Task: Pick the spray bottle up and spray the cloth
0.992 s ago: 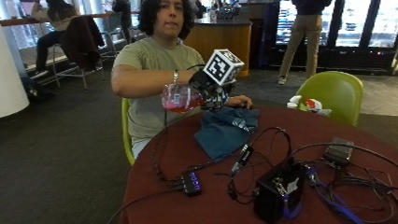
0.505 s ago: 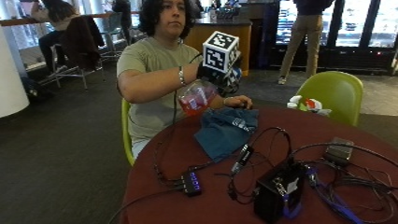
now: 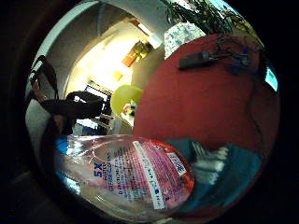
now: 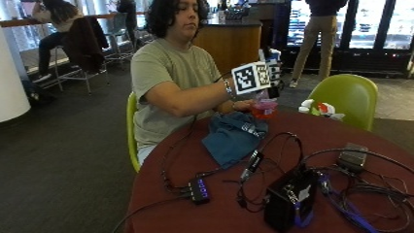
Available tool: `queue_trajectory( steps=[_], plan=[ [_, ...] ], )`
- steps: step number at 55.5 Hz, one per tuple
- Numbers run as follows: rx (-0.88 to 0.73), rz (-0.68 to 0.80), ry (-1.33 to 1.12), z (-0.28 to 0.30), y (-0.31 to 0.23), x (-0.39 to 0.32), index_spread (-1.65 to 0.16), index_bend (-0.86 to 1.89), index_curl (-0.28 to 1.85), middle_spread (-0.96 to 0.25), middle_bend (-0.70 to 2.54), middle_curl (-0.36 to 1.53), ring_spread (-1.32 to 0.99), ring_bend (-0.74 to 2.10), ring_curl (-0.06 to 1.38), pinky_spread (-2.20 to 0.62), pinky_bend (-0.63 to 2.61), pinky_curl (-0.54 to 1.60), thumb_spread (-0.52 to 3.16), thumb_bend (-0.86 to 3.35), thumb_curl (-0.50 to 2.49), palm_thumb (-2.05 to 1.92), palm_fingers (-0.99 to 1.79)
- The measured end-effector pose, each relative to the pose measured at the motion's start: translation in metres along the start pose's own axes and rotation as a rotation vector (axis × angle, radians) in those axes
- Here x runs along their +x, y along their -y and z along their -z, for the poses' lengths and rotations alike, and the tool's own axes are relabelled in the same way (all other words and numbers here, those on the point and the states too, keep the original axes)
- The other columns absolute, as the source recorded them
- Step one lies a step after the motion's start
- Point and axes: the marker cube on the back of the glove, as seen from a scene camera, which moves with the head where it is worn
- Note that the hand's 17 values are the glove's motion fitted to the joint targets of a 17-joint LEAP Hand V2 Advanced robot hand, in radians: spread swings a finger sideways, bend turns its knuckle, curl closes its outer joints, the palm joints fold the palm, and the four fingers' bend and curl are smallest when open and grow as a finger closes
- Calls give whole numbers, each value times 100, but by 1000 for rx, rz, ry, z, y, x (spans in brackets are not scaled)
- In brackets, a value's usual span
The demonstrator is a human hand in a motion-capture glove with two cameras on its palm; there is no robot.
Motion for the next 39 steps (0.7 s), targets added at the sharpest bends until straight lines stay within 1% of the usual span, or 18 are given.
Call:
queue_trajectory(
  steps=[5, 10, 18, 22, 27, 36, 39],
  plan=[
    [24, 8, 41, -30, 10, 20, -26, 38, 60, -16, 62, 55, -17, 59, 51, -26, 42, 45, 12, -3, 76, 102, 134],
    [32, -18, 95, -71, 20, 43, -26, 39, 60, -16, 63, 55, -17, 59, 51, -27, 41, 45, 12, -3, 76, 102, 134],
    [-37, -72, 187, -122, 23, 58, -26, 38, 60, -16, 62, 55, -17, 59, 51, -26, 42, 45, 12, -3, 77, 102, 134],
    [-97, -96, 235, -143, 16, 59, -26, 38, 60, -16, 62, 55, -17, 60, 51, -26, 42, 46, 13, -3, 77, 102, 133],
    [-135, -51, 196, -162, 10, 58, -26, 37, 60, -16, 62, 55, -17, 60, 51, -26, 42, 46, 13, -3, 77, 102, 133],
    [-172, 38, 168, -169, -3, 50, -26, 37, 60, -17, 62, 55, -18, 60, 51, -27, 42, 46, 13, -3, 77, 102, 133],
    [-151, 62, 142, -171, -6, 50, -26, 37, 60, -17, 62, 55, -18, 60, 51, -28, 42, 45, 13, -3, 77, 102, 134]
  ],
)
